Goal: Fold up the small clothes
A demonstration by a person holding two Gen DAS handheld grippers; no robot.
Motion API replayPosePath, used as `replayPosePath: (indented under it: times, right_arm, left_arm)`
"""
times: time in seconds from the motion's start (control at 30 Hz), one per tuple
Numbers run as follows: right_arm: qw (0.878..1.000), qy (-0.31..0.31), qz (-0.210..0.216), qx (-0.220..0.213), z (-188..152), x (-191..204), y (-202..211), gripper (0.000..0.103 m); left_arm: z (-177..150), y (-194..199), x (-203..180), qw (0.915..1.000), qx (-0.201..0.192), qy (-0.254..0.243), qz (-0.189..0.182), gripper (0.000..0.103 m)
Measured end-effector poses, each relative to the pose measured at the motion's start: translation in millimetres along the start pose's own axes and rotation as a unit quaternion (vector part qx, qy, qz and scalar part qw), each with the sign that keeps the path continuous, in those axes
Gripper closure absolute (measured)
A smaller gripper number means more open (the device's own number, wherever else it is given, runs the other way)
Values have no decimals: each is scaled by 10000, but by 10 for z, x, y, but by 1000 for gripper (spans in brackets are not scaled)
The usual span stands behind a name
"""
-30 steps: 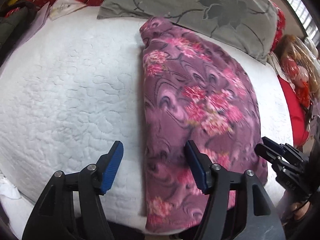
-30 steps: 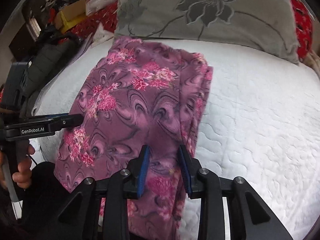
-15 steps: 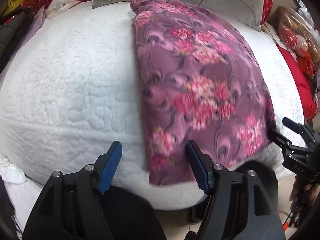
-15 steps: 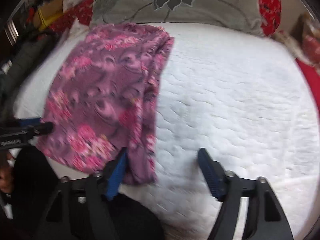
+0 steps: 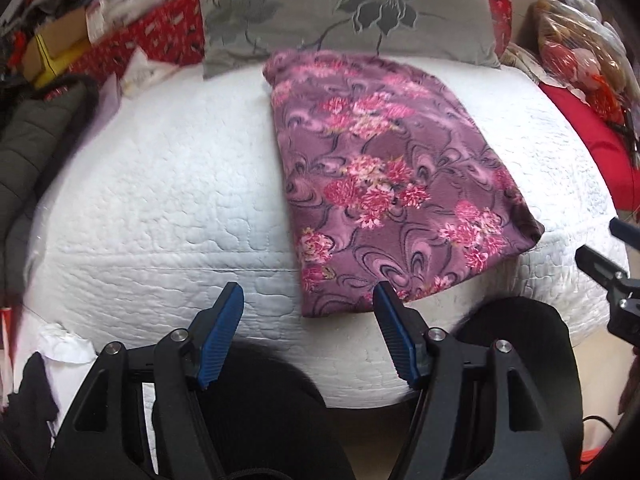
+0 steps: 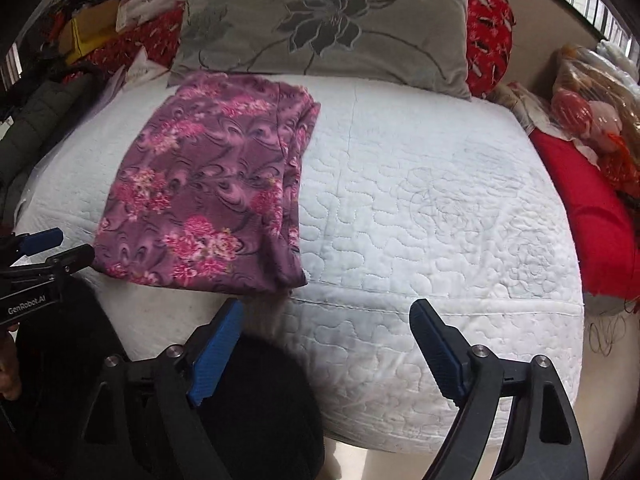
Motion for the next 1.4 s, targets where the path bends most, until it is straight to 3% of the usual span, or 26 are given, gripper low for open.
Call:
replayPosePath:
  times: [0.27, 0.5, 0.67, 1.4]
  right_arm:
    - [9975, -133, -302, -621, 98, -108, 254, 10]
    - [9957, -33, -364, -846, 80, -106, 366, 6]
    - [9952, -119, -341, -907, 49, -109, 401, 2]
    - [9943, -377, -413, -904, -18, -217, 409, 2]
  left_arm:
    - [29, 196, -26, 9988, -473, 84, -85, 36]
    - [6, 245, -93, 9985, -532, 89, -126, 36]
    - [-7, 279, -159, 9982, -593, 36, -121, 36]
    - [-58, 403, -445, 9972, -648, -172, -340, 36]
Point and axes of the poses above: each gripper's, at about its wrist camera, not at the fingertips, and y roughly against the way its jaws point, x to its left, z to its top, the point moved 10 cm from there along -y, roughly the way its jaws point, and after that the axes turned 3 degrees about -z, right-handed, at the moved point
